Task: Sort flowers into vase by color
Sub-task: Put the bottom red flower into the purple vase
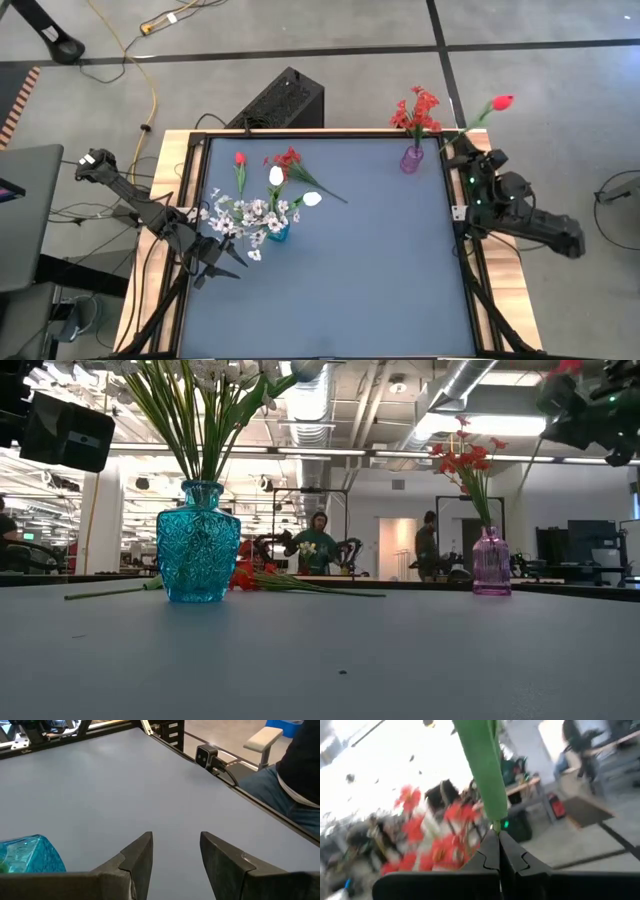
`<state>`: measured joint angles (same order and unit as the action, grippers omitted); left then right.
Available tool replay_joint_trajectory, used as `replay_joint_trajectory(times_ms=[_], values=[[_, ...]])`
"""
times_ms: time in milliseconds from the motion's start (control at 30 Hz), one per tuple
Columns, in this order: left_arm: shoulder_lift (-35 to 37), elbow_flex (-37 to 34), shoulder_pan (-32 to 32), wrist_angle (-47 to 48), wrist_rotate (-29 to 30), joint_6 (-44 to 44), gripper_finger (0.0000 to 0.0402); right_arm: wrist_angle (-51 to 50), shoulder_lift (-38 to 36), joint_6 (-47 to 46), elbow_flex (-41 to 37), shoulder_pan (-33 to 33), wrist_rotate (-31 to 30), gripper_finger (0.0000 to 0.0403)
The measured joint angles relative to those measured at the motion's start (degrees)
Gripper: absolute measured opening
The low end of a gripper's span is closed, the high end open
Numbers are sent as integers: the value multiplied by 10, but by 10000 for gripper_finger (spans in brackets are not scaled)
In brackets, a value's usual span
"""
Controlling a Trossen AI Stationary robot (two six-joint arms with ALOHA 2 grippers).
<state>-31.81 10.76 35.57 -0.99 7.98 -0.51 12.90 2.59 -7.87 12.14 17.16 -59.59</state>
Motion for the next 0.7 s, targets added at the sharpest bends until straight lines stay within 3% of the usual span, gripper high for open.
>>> replay_joint_trajectory(times_ms=[133,267,433,700], values=[[0,0,0,-1,2,6,154,114,33,31,-21,74,55,15],[0,0,-2,-2,2,7,154,134,75,30,-22,136,70,15],[0,0,-12,-1,-1,7,154,137,127,-37,-22,201,133,15],[0,0,-24,3,-2,4,154,204,200,-35,-22,242,164,15]])
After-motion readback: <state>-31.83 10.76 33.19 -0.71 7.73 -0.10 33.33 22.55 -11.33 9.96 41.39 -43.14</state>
